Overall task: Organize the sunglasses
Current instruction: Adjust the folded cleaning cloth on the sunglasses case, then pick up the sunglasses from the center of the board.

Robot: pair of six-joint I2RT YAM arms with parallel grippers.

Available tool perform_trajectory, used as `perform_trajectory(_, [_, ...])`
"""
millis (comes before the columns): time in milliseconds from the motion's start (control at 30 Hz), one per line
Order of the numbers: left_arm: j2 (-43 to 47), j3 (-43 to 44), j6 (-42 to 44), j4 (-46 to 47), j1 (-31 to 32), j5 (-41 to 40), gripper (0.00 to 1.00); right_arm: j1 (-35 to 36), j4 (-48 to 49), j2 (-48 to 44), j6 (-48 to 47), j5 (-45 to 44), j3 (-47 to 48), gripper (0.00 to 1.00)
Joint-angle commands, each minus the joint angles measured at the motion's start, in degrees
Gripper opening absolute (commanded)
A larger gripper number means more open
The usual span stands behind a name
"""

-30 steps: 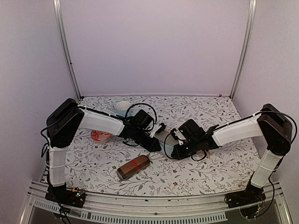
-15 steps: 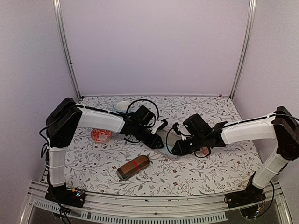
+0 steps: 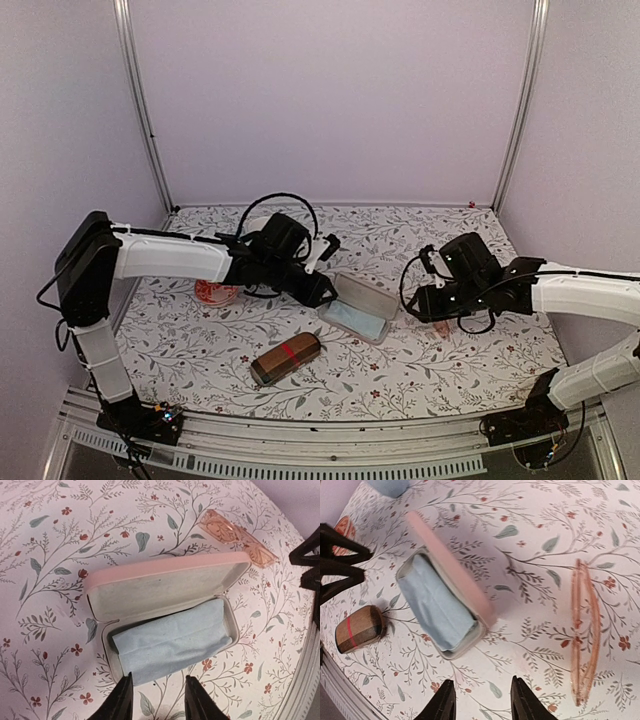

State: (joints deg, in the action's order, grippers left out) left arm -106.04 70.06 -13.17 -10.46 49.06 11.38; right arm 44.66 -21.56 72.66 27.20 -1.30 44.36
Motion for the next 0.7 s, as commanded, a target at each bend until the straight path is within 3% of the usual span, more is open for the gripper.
perform_trajectory(0, [4.34,-2.61,-0.65,3.03,-0.38,-4.62,0.39,-5.6,-4.37,-3.63,0.77,-3.31,-1.82,0.41])
perform_trajectory(133, [6.66,-4.37,-0.97,4.21,-0.9,-5.27,0.42,-13.38,-3.28,-3.6,-2.57,-0.49,-1.55,0.43])
perform_trajectory(333, [7.52,-5.9,-1.46,5.71,-1.93,-2.91,0.54,-24.17,3.25,0.99,-6.85,11.19,-1.93,0.47])
perform_trajectory(667, [6.95,-5.91,-2.01,6.06,-2.02,-2.14,0.55,-28.51,10.81,8.79,-8.04,23.82,-5.09,0.47])
